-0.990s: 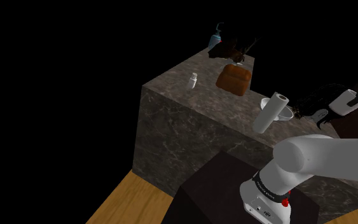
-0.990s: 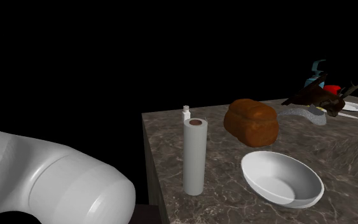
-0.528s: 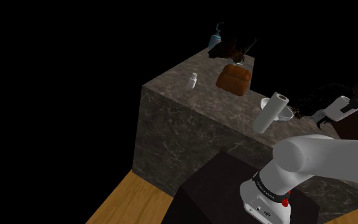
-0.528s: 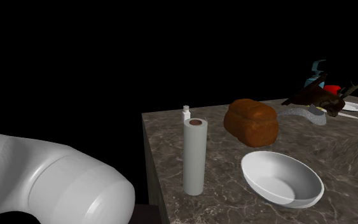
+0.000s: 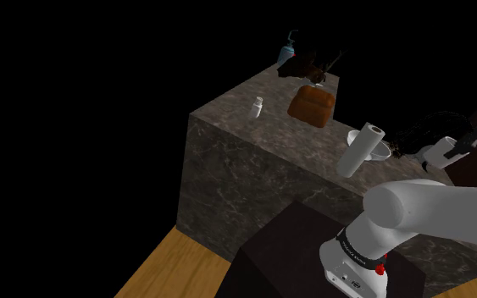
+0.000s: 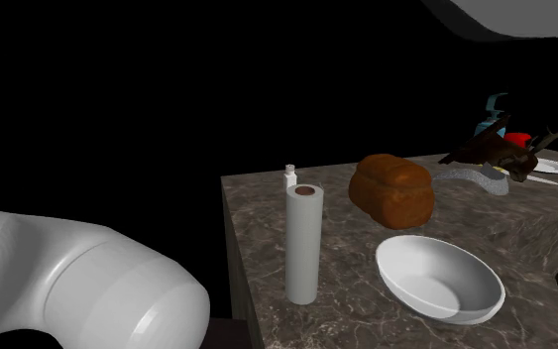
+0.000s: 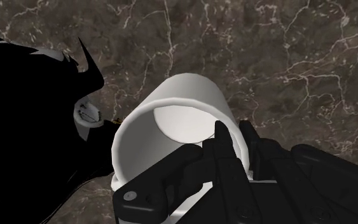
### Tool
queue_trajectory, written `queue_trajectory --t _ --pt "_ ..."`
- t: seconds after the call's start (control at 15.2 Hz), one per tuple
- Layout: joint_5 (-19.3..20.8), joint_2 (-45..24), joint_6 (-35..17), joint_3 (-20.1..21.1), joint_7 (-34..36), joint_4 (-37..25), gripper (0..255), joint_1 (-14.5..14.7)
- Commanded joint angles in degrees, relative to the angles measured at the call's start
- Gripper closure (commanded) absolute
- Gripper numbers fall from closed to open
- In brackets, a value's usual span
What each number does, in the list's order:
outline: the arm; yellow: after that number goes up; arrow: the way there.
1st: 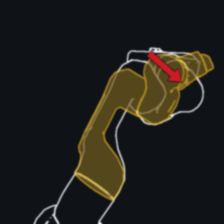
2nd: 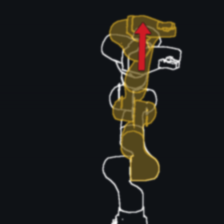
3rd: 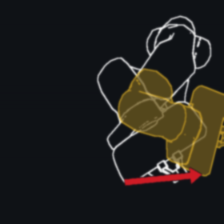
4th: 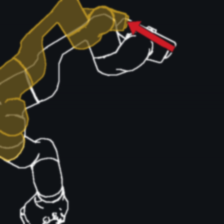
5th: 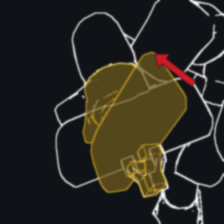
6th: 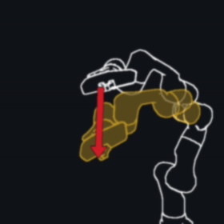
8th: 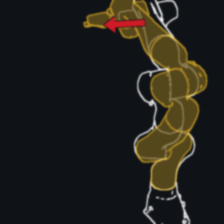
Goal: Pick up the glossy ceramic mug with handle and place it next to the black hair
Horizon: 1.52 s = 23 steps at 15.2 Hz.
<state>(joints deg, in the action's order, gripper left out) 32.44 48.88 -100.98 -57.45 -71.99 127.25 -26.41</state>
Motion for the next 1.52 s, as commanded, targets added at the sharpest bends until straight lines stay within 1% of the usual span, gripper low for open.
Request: queue_trajectory --t 0.0,0.59,1.19,1.45 --pt "0.6 0.04 -1.36 -0.93 0.02 1.14 255 0.02" --pt "3.5 0.11 -7.43 -5.14 0.34 6.38 255 -0.02" --pt "6.64 -0.72 -13.74 -10.38 0.67 10.65 255 0.83" --pt "6.64 -0.71 -13.74 -10.38 0.68 10.65 255 0.84"
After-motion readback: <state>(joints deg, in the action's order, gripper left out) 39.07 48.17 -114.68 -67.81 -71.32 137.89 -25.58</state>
